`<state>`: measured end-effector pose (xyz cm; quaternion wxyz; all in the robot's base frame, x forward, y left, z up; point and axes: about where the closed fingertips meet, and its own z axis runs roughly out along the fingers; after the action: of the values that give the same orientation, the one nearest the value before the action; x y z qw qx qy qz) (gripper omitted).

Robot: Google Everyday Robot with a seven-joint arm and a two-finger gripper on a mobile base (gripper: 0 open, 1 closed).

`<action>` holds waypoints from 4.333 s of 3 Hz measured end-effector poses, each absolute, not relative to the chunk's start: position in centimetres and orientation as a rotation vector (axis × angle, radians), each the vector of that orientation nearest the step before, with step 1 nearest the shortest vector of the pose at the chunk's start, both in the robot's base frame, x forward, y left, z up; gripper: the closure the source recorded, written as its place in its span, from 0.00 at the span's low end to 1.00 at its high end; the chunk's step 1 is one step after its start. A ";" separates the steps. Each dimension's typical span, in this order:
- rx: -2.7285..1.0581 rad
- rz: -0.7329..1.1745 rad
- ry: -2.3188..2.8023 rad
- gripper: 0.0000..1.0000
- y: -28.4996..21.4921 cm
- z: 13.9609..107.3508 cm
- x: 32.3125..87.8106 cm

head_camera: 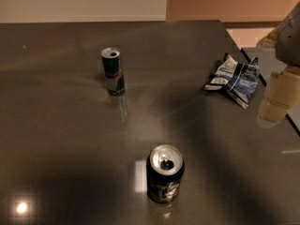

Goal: Knock redbull can over

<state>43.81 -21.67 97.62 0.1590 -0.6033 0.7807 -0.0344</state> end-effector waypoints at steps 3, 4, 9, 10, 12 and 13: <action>-1.722 -0.007 2.184 0.00 -16.2 95.7 48.5; -1.672 0.080 2.147 0.00 -11.8 93.6 51.6; -1.422 0.449 1.904 0.00 4.5 90.7 60.3; -1.386 0.489 1.876 0.00 6.4 90.3 61.2; -1.328 0.563 1.860 0.00 8.6 89.8 62.7; -1.312 0.590 1.857 0.00 9.0 89.8 63.2</action>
Offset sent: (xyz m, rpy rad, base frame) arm 0.0498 0.0450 -0.0135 0.0495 0.0400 0.0341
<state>63.16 9.04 89.79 0.3861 -0.5153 0.7292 0.2317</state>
